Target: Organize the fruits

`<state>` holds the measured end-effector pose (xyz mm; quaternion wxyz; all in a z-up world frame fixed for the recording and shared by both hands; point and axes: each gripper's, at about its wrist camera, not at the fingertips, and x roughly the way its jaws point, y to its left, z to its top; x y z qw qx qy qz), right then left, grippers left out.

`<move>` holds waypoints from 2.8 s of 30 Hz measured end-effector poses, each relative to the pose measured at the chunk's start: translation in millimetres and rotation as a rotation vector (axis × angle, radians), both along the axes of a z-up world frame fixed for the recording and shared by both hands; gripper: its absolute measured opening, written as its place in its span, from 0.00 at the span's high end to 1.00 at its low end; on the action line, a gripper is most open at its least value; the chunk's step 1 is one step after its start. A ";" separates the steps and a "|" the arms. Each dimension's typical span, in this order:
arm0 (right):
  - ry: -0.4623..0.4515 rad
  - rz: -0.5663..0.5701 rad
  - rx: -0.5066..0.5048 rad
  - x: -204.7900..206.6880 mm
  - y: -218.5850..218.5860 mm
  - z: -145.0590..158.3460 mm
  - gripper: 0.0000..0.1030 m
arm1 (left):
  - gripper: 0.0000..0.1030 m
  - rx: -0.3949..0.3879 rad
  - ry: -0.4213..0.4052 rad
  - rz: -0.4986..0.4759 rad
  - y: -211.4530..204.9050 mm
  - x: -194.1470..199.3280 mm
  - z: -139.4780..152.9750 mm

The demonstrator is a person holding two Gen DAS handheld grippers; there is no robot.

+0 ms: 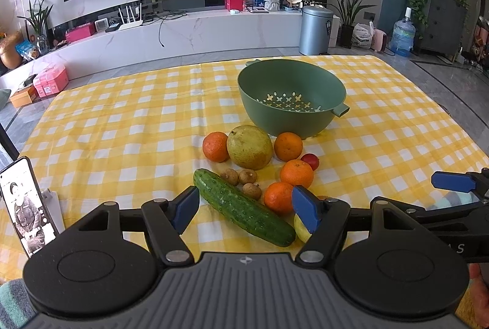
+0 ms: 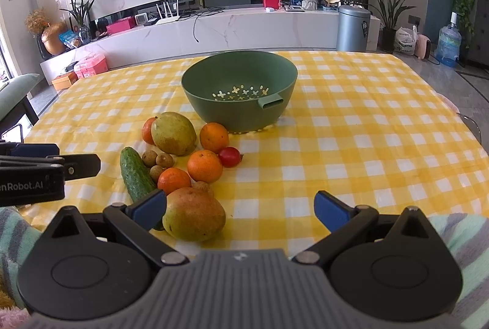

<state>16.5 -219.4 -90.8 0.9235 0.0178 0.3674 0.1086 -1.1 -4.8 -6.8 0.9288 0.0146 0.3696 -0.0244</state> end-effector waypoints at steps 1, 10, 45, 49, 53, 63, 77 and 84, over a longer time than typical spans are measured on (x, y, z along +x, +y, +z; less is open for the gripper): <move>0.002 -0.001 0.001 0.0 -0.5 -0.2 0.04 | 0.21 -0.001 0.000 0.001 0.0 0.4 0.4; 0.008 -0.003 0.001 -0.4 -1.2 -0.6 0.04 | 0.21 0.001 0.005 -0.009 -1.7 -0.6 -1.8; 0.014 -0.008 0.004 -0.7 -2.1 -3.6 0.04 | 0.21 -0.004 0.020 -0.015 -3.3 -0.2 -1.1; 0.014 -0.008 0.004 -0.6 -2.2 -3.6 0.04 | 0.21 -0.004 0.020 -0.015 -3.2 -0.2 -1.1; 0.018 -0.007 0.003 -0.6 -1.2 -5.0 0.04 | 0.21 -0.004 0.021 -0.019 -5.4 -1.3 -2.4; -0.005 0.013 0.007 10.9 4.5 -7.0 0.04 | 0.26 -0.028 0.024 -0.038 -1.6 11.1 -1.5; -0.093 0.199 0.021 54.0 27.6 -13.2 0.27 | 0.45 -0.084 0.088 -0.047 15.4 58.5 -11.4; 0.050 0.209 0.059 59.0 32.4 -35.4 0.34 | 0.49 -0.070 0.140 -0.068 12.8 60.8 -26.0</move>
